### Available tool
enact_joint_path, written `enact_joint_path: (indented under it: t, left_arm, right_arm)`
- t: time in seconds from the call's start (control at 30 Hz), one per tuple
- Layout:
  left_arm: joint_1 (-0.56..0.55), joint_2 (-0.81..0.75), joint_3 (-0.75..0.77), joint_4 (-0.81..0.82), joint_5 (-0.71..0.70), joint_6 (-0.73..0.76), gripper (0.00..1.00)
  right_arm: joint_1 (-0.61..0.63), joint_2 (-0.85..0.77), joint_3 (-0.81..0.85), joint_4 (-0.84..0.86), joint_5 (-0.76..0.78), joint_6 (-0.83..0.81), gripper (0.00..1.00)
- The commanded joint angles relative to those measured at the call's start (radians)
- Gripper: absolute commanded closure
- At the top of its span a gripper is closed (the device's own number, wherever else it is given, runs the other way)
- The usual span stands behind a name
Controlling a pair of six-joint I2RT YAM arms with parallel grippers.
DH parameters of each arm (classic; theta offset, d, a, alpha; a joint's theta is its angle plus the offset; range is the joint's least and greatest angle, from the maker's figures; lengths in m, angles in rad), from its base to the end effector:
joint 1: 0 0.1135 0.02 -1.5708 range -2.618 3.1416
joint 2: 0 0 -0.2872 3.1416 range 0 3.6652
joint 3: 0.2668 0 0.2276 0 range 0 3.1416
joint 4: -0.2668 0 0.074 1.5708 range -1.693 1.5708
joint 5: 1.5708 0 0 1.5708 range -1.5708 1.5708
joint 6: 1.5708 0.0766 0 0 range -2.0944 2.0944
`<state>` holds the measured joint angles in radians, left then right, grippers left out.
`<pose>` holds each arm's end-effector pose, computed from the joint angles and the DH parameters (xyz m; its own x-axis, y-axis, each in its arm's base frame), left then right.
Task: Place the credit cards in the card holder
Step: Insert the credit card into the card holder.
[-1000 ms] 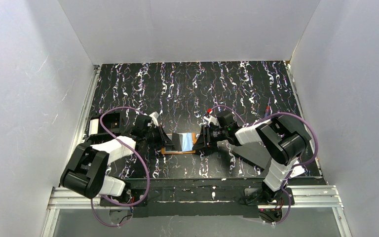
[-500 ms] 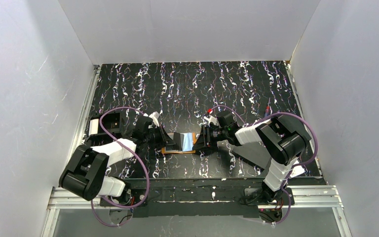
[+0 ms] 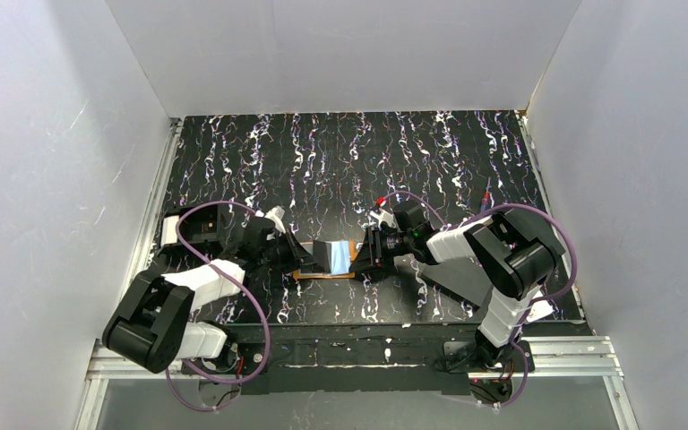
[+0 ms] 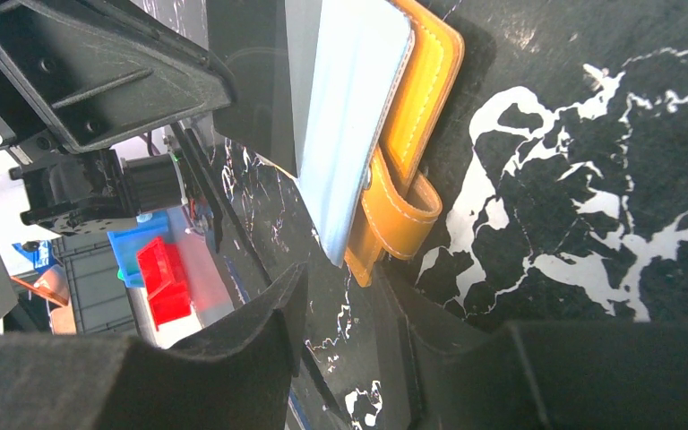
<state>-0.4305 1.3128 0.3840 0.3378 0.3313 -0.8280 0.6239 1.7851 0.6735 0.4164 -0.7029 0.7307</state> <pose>0.2148 -0.1261 0.1697 -0.8140 -0.3927 -0.4281 0.0600 0.6763 -0.7342 0.2421 0.2352 0.1391 -0.9535 -0.0589 -0.2955 -0.2850 0.4949 0.8209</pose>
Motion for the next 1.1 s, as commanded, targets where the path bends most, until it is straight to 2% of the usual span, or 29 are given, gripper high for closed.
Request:
enact_joint_path:
  t: [0.0, 0.4, 0.63, 0.8, 0.93, 1.07]
  left_arm:
    - [-0.007, 0.008, -0.001, -0.019, -0.032, -0.003, 1.0]
    - [-0.002, 0.028, 0.026, -0.037, -0.043, 0.08, 1.0]
    - [-0.001, 0.096, 0.113, -0.118, 0.086, 0.167, 1.0]
    - [-0.001, 0.13, 0.14, -0.16, 0.097, 0.198, 1.0]
    - [0.002, 0.11, 0.148, -0.186, 0.1, 0.195, 1.0]
    - [0.002, 0.112, 0.144, -0.187, 0.106, 0.162, 1.0]
  right_arm:
    - [0.014, 0.031, -0.002, -0.034, 0.053, -0.027, 0.58]
    - [0.014, 0.03, 0.006, -0.05, 0.051, -0.036, 0.58]
    - [0.015, 0.037, 0.006, -0.047, 0.05, -0.036, 0.58]
    - [0.018, 0.042, 0.006, -0.042, 0.045, -0.032, 0.58]
    - [0.019, 0.036, 0.017, -0.049, 0.057, -0.034, 0.53]
    - [0.019, 0.03, 0.019, -0.032, 0.095, -0.002, 0.53]
